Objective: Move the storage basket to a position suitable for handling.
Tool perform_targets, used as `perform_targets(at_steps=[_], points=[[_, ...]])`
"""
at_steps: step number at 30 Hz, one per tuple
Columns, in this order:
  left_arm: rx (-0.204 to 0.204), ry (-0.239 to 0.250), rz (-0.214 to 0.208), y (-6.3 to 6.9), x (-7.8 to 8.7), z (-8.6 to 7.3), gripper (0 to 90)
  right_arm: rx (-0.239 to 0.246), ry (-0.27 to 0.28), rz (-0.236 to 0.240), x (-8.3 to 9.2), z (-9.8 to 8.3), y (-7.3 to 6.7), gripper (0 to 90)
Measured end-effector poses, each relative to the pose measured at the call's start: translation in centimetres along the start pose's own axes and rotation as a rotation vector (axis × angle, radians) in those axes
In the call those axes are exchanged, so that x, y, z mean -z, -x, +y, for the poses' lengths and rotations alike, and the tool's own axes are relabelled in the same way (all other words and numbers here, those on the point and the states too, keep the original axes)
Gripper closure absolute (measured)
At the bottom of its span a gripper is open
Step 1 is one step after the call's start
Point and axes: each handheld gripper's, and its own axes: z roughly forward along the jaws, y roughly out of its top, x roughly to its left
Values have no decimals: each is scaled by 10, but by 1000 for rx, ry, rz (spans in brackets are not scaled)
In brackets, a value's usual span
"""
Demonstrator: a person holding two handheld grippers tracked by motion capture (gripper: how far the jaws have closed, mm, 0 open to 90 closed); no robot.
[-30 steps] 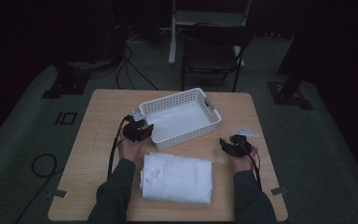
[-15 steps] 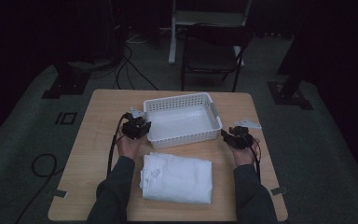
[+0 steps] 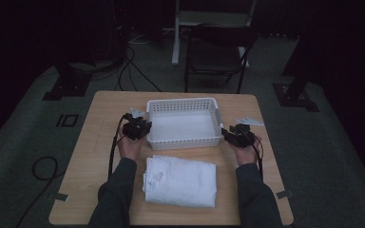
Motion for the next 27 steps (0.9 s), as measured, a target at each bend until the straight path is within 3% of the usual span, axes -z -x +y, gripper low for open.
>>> perform_targets(at_steps=[3,7,12,17,27], points=[[8,8,3,1,3,0,685,11,-24,13,-4,-2,-5,581],[34,56,-18,-1,16,-1,605,15,-24,25,-5,-4,-9,639],[25,51,-45,-2,25,-7,547,37,-39,26,-3,-5,-14,658],[30,47,-79,-3,28,-17,550,63,-42,25,0,-7,-19,661],[21,85,-55,-3,40,-26,523,83,-36,23,1,-8,-26,660]])
